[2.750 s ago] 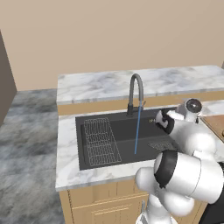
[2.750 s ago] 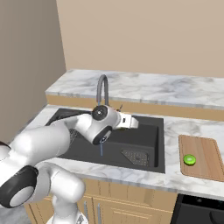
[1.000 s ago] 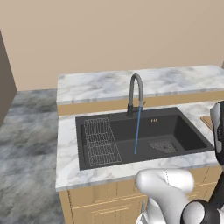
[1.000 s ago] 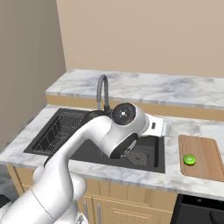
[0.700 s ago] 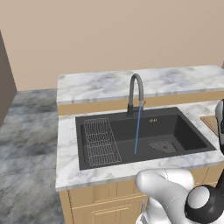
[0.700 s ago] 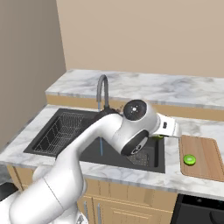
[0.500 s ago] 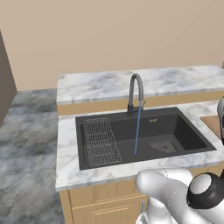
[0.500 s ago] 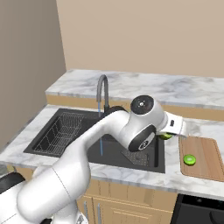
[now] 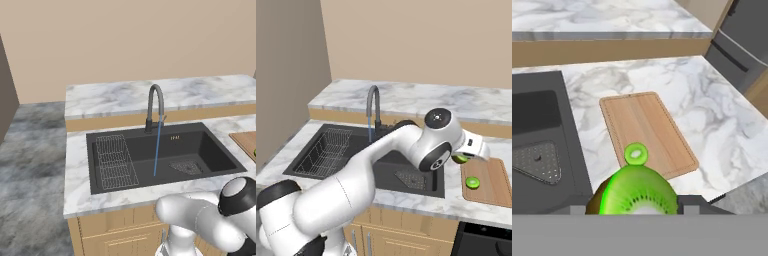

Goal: Pick the kiwi, kiwi from the sink and place them on the cutting board to airdry. Then turn off the sink faucet.

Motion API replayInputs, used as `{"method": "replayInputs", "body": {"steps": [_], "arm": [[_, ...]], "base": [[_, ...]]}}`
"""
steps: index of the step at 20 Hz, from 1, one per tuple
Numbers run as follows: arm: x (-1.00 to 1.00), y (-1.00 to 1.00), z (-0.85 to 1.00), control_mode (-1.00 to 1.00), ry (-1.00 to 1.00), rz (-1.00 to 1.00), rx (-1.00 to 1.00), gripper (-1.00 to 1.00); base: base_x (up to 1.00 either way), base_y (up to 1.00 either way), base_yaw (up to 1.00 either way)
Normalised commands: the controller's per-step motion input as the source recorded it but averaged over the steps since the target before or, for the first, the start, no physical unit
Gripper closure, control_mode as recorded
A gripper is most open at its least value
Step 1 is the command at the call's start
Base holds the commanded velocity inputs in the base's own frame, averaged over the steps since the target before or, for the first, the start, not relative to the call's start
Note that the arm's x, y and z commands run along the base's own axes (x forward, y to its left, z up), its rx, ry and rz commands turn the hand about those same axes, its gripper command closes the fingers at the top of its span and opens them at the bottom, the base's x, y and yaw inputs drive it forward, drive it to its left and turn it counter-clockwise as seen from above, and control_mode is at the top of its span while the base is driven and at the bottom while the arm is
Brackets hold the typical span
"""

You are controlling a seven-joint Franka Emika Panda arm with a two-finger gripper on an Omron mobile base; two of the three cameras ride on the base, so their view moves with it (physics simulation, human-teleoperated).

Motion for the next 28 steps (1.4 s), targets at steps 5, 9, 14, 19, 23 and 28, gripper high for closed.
{"method": "replayInputs", "body": {"steps": [5,9,14,19,23,28], "arm": [[0.00,-0.34,-0.21,-1.00,0.02,0.00,0.00,1.00],[0.00,-0.35,-0.17,-1.00,0.00,0.00,0.00,1.00],[0.00,-0.41,-0.21,-1.00,0.00,0.00,0.02,1.00],[0.00,-0.20,-0.18,-1.00,0.00,0.00,0.06,1.00],[0.00,-0.08,-0.22,-1.00,0.00,0.00,0.03,1.00],[0.00,-0.02,-0.23,-1.00,0.00,0.00,0.00,1.00]], "base": [[0.00,0.00,0.00],[0.00,0.00,0.00],[0.00,0.00,0.00],[0.00,0.00,0.00],[0.00,0.00,0.00],[0.00,0.00,0.00]]}}
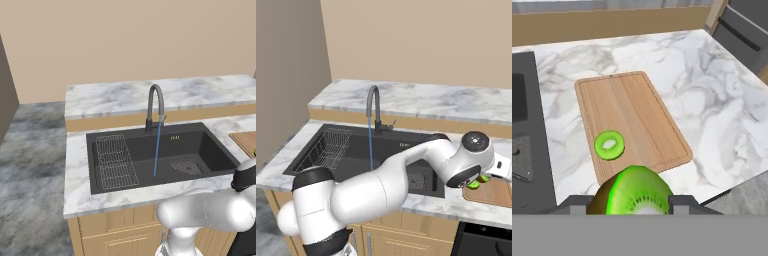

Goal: Pick the kiwi, kiwi from the sink and place them on the cutting board to airdry. Then turn off the sink faucet.

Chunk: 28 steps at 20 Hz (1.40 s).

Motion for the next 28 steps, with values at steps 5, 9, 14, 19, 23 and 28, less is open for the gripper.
{"method": "replayInputs", "body": {"steps": [5,9,14,19,23,28], "arm": [[0.00,0.00,-0.27,-1.00,0.00,0.00,0.00,1.00],[0.01,0.00,-0.31,-1.00,0.01,0.00,0.00,1.00],[0.06,0.00,-0.22,-1.00,0.02,0.00,0.00,1.00],[0.12,-0.03,-0.01,-1.00,0.00,0.01,0.00,1.00],[0.12,-0.07,0.00,-1.00,0.00,0.03,0.00,1.00],[0.11,-0.07,-0.07,-1.00,0.00,0.03,0.00,1.00]], "base": [[0.00,0.00,0.00],[0.00,0.00,0.00],[0.00,0.00,0.00],[0.00,0.00,0.00],[0.00,0.00,0.00],[0.00,0.00,0.00]]}}
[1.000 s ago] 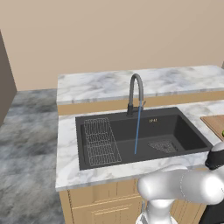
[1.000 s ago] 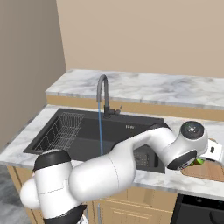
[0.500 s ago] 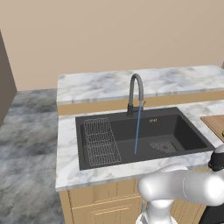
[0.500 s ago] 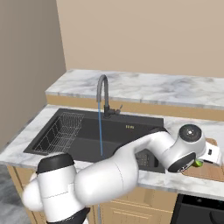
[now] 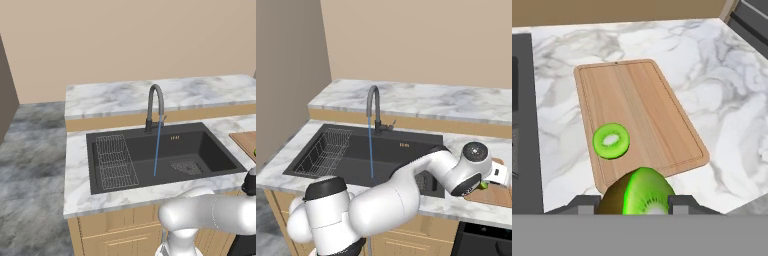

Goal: Pick the kiwi, kiwi from the sink and place them on the cutting board to airdry. Then turn off the sink faucet.

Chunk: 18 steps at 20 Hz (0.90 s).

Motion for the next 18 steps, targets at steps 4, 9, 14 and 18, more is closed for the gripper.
{"method": "replayInputs", "body": {"steps": [4,9,14,18], "arm": [[0.15,-0.06,-0.10,-1.00,0.00,0.03,0.00,1.00],[0.09,-0.08,-0.09,-1.00,0.00,0.03,0.00,1.00],[0.01,-0.17,-0.08,-1.00,0.00,0.02,0.01,1.00],[0.03,-0.11,-0.12,-1.00,0.00,0.03,0.00,1.00]], "base": [[0.00,0.00,0.00],[0.00,0.00,0.00],[0.00,0.00,0.00],[0.00,0.00,0.00]]}}
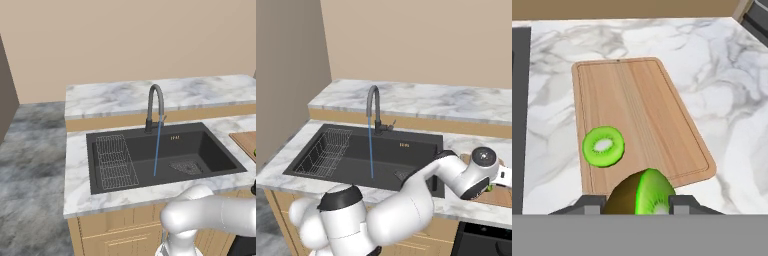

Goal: Pick the kiwi, kiwi from the sink and place them on the cutting board to airdry. Then turn off the sink faucet.

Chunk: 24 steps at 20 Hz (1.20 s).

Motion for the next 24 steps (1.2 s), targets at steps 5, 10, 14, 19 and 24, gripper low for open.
{"method": "replayInputs", "body": {"steps": [5,10,14,19,24], "arm": [[0.11,-0.03,-0.18,-1.00,0.00,0.03,0.00,1.00],[0.02,-0.09,-0.14,-1.00,0.00,0.03,0.00,1.00],[0.02,-0.03,-0.18,-1.00,0.00,0.02,0.00,1.00],[0.08,0.00,-0.19,-1.00,0.02,0.02,0.00,1.00],[0.10,-0.07,-0.12,-1.00,0.01,0.02,0.01,1.00]], "base": [[0.00,0.00,0.00],[0.00,0.00,0.00],[0.00,0.00,0.00],[0.00,0.00,0.00],[0.00,0.00,0.00]]}}
